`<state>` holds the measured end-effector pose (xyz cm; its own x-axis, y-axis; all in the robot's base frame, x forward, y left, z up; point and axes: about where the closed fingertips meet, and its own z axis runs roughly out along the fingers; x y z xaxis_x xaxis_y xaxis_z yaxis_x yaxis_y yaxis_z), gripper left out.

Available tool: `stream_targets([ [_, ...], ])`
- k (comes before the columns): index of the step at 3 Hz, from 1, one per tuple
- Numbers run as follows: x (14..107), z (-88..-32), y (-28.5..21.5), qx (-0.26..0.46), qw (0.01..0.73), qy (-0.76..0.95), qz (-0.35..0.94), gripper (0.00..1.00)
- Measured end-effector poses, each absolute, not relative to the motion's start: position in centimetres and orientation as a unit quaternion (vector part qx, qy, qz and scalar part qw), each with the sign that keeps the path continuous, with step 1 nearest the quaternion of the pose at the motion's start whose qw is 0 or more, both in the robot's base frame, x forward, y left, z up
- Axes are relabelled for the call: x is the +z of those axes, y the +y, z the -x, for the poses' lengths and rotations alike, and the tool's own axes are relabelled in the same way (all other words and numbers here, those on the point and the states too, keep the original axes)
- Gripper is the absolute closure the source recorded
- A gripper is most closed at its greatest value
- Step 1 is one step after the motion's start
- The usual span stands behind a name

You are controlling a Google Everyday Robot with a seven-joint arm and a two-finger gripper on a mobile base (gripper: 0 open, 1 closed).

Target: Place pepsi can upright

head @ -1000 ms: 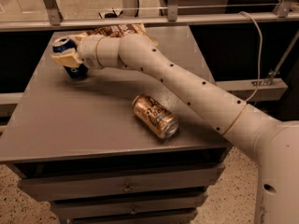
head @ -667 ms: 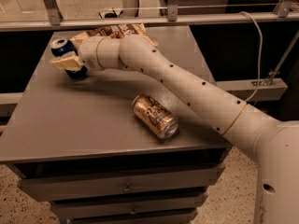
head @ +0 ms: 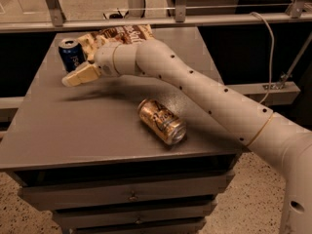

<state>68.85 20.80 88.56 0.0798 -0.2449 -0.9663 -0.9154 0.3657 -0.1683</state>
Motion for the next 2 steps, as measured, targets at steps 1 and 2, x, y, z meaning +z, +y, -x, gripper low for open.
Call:
stream_targets([
  [1, 88.4, -68.7, 18.7, 0.287, 0.558, 0.619, 0.472, 0.0],
  [2, 89.7, -67.9, 15.5, 0.272, 0.563, 0.625, 0.467, 0.0],
])
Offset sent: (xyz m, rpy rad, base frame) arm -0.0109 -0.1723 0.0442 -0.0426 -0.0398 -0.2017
